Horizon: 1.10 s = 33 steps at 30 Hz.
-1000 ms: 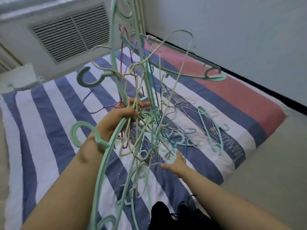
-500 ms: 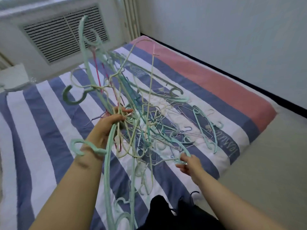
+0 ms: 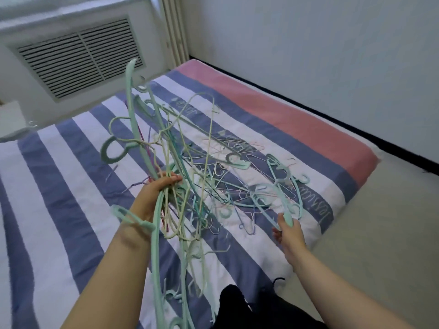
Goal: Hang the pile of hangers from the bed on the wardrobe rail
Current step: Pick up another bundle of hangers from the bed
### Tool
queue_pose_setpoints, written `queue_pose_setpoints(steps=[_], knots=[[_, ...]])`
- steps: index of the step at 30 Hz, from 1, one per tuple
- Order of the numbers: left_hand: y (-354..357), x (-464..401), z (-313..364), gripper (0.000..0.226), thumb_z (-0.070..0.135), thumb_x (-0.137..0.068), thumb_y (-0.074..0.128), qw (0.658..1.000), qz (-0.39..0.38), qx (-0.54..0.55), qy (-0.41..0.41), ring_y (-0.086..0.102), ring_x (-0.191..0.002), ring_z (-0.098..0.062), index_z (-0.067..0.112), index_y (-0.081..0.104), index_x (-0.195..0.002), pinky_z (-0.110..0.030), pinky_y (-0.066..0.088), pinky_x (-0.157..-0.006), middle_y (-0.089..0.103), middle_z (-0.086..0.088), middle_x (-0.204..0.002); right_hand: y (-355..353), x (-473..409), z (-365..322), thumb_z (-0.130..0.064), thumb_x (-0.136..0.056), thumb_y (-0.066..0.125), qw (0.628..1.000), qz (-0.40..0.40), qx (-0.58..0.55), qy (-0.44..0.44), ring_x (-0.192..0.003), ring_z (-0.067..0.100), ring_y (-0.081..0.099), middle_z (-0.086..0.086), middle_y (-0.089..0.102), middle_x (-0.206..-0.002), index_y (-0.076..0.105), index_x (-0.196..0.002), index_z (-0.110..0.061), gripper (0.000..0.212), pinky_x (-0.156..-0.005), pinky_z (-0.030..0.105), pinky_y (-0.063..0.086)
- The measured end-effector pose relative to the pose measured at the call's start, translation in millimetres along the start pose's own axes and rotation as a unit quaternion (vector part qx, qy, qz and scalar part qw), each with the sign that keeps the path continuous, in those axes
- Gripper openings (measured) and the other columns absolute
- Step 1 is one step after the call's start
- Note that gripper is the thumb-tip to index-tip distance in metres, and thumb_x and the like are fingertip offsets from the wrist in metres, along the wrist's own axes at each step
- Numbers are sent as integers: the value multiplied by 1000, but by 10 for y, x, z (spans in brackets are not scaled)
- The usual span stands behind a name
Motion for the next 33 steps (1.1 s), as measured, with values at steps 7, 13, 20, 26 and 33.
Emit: queue_pose_setpoints(steps=[7,13,20,26,33], knots=[[202,48,-183,15,2,-94,52,999,7,-27,-31,63,-47,-13,-2,66,-96,-20,50,-43,68,-6,-65,182,184,-675,-35,-83,68,989,-59,-112,-81,-88,23,57,11,60,-101,58,-113,-9,41,-73,30,48],[612,109,89,13,9,-91,61,994,-38,-98,15,65,-60,-13,5,72,-95,-17,50,-48,71,-4,-79,-39,234,-923,-42,-93,55,992,-32,-43,-117,-86,26,62,13,63,-100,58,-109,-9,37,-75,34,55],[1046,500,624,18,14,-91,63,978,-74,-164,107,67,-106,-19,10,75,-103,-34,50,-94,73,-5,-110,-200,319,-1251,-22,-97,54,984,-26,-102,-146,-86,13,57,3,55,-101,54,-112,-11,20,-73,26,53],[1496,992,1117,24,10,-91,62,948,-99,-232,192,65,-110,-14,0,66,-112,-23,47,-93,72,-2,-112,-430,373,-1605,-13,-94,57,966,-84,-230,-87,-92,22,56,11,54,-101,57,-103,-7,11,-76,32,54],[2169,1658,1279,17,8,-91,60,937,-132,-234,223,62,-116,-26,13,75,-98,-37,46,-104,71,-10,-115,-1051,721,-1757,-14,-93,59,962,-123,-223,-97,-84,21,62,5,62,-92,59,-92,-11,4,-64,27,59]])
Point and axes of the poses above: each hand's wrist, its own x-axis away from the middle knuckle, its own y-axis out of the palm, z = x × y, the point moved 10 cm from there along -x, towards the middle knuckle
